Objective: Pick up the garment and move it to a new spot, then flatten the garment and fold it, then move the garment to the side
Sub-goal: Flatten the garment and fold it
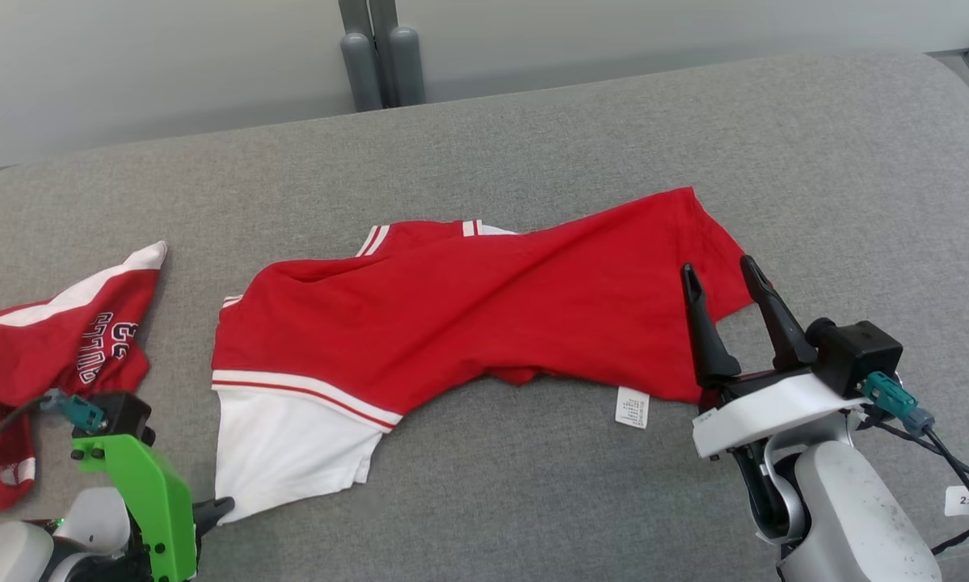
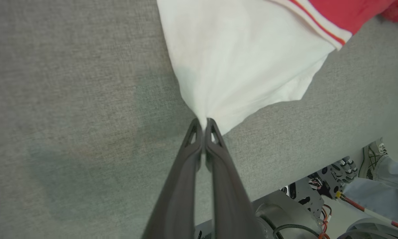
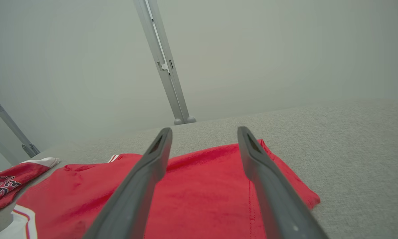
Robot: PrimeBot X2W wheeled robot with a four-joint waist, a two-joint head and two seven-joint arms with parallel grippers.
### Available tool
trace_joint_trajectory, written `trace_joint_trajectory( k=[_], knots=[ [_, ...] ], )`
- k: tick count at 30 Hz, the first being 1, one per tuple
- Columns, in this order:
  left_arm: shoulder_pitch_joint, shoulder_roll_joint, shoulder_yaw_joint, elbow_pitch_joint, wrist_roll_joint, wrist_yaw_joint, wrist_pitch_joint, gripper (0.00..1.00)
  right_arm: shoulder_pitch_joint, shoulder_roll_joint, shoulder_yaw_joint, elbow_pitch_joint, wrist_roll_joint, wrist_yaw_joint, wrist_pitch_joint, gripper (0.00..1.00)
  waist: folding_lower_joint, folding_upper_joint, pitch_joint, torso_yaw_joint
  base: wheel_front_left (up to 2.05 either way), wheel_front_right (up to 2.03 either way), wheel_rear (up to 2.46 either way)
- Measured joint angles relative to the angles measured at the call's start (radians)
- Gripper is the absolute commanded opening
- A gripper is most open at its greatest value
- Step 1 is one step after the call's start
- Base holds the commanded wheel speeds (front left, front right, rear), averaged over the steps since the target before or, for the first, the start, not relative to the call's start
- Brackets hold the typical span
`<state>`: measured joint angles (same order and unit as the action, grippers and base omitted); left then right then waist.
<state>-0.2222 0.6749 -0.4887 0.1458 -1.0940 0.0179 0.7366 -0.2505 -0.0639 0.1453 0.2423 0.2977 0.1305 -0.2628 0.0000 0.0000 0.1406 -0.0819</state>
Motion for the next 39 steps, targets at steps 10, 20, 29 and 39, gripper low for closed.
trace_joint_trajectory(
  k=[10, 20, 29, 39],
  knots=[
    [0.082, -0.006, 0.021, -0.036, 0.029, 0.037, -0.116, 1.0, 0.013, -0.008, -0.011, -0.001, 0.0, 0.0, 0.0, 1.0, 0.0, 0.0, -0.013, 0.006, 0.0, 0.0, 0.0],
    [0.094, -0.024, 0.141, -0.166, 0.199, 0.075, -0.523, 1.0, 0.02, -0.025, -0.02, -0.013, -0.003, 0.0, 0.0, 1.0, 0.0, 0.0, -0.027, 0.006, 0.0, 0.0, 0.0],
    [0.147, -0.091, 0.181, -0.172, 0.359, 0.129, -0.864, 1.0, 0.036, -0.034, -0.027, -0.039, -0.018, 0.0, 0.0, 1.0, 0.0, 0.0, -0.063, 0.008, 0.0, 0.0, 0.0],
    [0.195, -0.214, 0.241, -0.162, 0.501, 0.194, -0.995, 1.0, 0.06, -0.028, -0.02, -0.06, -0.036, 0.0, 0.0, 1.0, 0.0, 0.0, -0.096, 0.02, 0.0, 0.0, 0.0]
  ],
)
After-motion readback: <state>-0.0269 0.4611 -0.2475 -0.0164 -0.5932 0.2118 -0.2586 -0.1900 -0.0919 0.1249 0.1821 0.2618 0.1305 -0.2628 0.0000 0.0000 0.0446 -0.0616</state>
